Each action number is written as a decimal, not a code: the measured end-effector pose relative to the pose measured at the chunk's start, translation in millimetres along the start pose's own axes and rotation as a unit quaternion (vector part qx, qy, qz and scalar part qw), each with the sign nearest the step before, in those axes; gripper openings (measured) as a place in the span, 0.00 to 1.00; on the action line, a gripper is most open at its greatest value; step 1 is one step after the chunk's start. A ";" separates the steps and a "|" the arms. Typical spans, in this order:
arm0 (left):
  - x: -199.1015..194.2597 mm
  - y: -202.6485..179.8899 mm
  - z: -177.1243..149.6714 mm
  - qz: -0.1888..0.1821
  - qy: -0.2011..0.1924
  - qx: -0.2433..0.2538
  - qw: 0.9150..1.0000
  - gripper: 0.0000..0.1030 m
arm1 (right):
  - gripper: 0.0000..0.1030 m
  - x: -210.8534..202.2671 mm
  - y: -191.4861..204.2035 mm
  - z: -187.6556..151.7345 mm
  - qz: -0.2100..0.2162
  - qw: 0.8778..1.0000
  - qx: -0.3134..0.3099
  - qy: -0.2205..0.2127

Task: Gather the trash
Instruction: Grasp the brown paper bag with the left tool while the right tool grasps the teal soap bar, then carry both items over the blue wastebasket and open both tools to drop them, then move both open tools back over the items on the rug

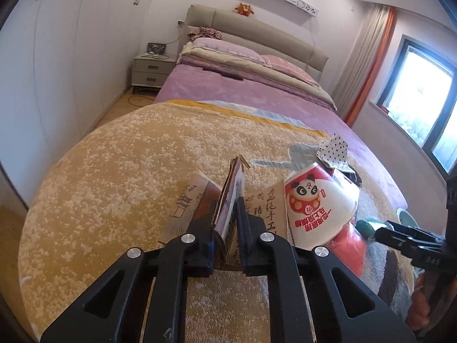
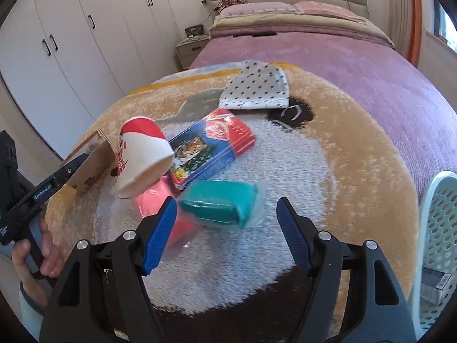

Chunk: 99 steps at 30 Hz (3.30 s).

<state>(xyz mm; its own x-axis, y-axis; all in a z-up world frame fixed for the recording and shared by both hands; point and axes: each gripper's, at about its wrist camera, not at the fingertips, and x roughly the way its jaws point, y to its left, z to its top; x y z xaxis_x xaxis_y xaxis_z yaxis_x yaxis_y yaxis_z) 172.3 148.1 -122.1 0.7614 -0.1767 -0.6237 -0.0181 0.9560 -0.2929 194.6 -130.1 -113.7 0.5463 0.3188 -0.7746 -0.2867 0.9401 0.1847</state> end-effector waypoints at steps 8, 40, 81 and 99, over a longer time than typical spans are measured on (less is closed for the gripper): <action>-16.6 -13.1 -4.5 0.008 -0.008 0.010 1.000 0.05 | 0.55 7.4 5.7 -2.0 -0.005 1.000 -0.002 0.007; -47.6 -257.3 -8.6 -0.148 -0.049 0.192 0.969 0.04 | 0.53 -144.9 -124.9 -27.0 -0.055 0.983 0.130 -0.119; 7.2 -389.2 -65.7 -0.210 0.007 0.266 0.941 0.64 | 0.64 -185.7 -273.3 -90.4 -0.152 0.940 0.279 -0.123; -20.4 -204.7 6.7 -0.057 -0.032 0.107 0.992 0.69 | 0.64 -146.8 -121.9 -30.1 -0.081 0.980 0.105 -0.147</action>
<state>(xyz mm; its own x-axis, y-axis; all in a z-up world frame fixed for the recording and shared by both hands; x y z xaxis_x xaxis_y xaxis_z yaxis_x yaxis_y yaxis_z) 164.8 -42.4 -44.6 0.7909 -0.2771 -0.5456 0.2028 0.9599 -0.1936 125.7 -295.1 -40.7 0.7829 0.1545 -0.6026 -0.0250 0.9757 0.2176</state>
